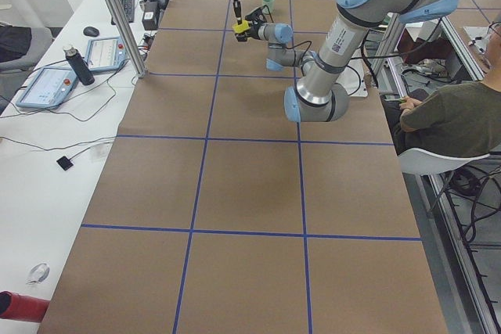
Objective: Transfer and stack yellow cup on green cup
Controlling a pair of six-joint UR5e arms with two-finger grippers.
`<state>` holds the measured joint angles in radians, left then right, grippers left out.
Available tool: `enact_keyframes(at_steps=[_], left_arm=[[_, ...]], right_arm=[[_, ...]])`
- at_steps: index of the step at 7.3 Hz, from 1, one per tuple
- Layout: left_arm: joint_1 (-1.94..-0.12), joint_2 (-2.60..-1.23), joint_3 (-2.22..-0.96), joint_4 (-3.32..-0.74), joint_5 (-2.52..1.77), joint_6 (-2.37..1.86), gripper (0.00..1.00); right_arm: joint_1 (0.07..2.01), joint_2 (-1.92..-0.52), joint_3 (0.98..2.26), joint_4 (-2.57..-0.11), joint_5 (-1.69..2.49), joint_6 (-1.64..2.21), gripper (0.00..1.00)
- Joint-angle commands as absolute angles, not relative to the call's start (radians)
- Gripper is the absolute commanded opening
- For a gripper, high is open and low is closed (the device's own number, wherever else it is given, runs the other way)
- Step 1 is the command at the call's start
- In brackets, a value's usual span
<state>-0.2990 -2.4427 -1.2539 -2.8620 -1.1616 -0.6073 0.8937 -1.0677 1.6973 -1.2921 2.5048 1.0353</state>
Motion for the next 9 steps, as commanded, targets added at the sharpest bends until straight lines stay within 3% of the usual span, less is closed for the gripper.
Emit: enact_keyframes(at_steps=[1, 4, 7, 9], left_arm=[[-0.298, -2.416, -1.281, -2.869, -1.16, -0.607, 1.0], [-0.313, -2.347, -1.278, -2.869, -1.12, -0.624, 1.0], [-0.421, -2.33, -1.157, -2.832, -1.067, -0.879, 1.0], [-0.558, -2.326, -1.14, -2.727, -1.262, -0.997, 1.0]], right_arm=[[1.021, -1.083, 1.706, -1.295, 2.57, 1.038, 0.0], [1.221, -1.21, 1.742, -1.289, 2.554, 1.005, 0.0], [1.247, -1.501, 1.931, -1.289, 2.326, 0.82, 0.0], [1.276, -1.711, 2.032, -1.284, 2.278, 0.622, 0.0]])
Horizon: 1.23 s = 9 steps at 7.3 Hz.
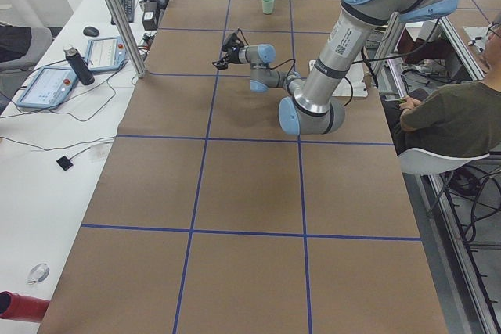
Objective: Transfer and stack yellow cup on green cup
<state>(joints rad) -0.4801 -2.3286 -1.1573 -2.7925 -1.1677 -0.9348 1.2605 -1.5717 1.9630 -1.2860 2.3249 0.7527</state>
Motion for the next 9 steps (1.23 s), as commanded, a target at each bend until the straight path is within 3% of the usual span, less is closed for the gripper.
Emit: enact_keyframes(at_steps=[1, 4, 9], left_arm=[[-0.643, -2.327, -1.137, -2.618, -1.393, -0.997, 1.0], [-0.895, -2.326, -1.14, -2.27, -1.888, -0.933, 1.0], [-1.15, -2.214, -1.164, -1.909, -2.286, -0.406, 1.0]], right_arm=[[1.273, -1.805, 2.074, -1.281, 2.232, 0.523, 0.0], [1.267, -1.936, 2.085, -1.194, 2.291, 0.451, 0.0], [1.232, -1.907, 2.017, -1.161, 2.309, 0.466, 0.0]])
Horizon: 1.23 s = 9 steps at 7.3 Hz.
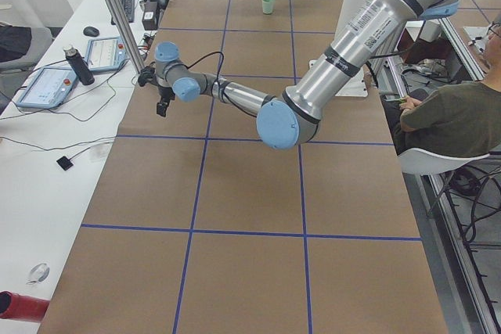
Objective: Transfer and stack yellow cup on green cup
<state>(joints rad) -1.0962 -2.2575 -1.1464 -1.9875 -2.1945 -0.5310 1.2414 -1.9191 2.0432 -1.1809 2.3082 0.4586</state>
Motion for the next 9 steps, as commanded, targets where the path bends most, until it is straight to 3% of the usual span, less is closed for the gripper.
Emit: enact_keyframes(at_steps=[1, 5, 9], left_arm=[[-1.199, -2.173, -1.169, -1.876, -2.374, -0.285, 1.0], [-1.287, -2.034, -1.285, -1.748, -2.437, -0.041, 1.0], [-1.29, -2.003, -1.411, -1.626, -2.431, -0.037, 1.0]], right_arm=[[1.224, -1.89, 2.007, -1.158, 2.31, 0.478, 0.0], [1.161, -1.913, 1.999, -1.1, 2.309, 0.534, 0.0], [1.161, -1.98, 1.996, -1.026, 2.306, 0.531, 0.0]])
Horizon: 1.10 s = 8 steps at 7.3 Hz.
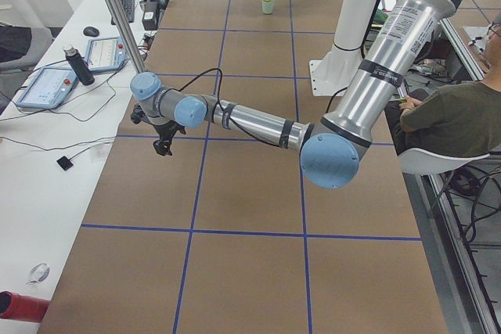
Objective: Transfer and stack yellow cup on green cup
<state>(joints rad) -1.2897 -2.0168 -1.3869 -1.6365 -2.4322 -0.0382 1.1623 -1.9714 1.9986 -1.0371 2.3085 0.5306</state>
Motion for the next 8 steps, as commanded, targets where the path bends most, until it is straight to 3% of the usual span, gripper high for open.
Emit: enact_keyframes(at_steps=[1, 5, 6, 7, 8], left_arm=[[-1.29, -2.002, -1.417, -1.626, -2.43, -0.037, 1.0], [-1.29, -1.967, -1.448, -1.626, -2.43, -0.037, 1.0], [-1.29, -1.948, -1.481, -1.618, -2.43, -0.04, 1.0], [-1.29, -1.898, -1.53, -1.617, -2.425, -0.041, 1.0], [-1.293, -1.838, -1.604, -1.618, -2.401, -0.046, 1.0]], right_arm=[[1.157, -1.973, 1.985, -1.026, 2.303, 0.535, 0.0], [1.143, -1.953, 1.956, -1.026, 2.298, 0.543, 0.0], [1.14, -1.951, 1.954, -1.026, 2.298, 0.545, 0.34], [1.14, -1.945, 1.953, -1.026, 2.298, 0.551, 0.99], [1.14, -1.944, 1.948, -1.026, 2.296, 0.552, 1.0]])
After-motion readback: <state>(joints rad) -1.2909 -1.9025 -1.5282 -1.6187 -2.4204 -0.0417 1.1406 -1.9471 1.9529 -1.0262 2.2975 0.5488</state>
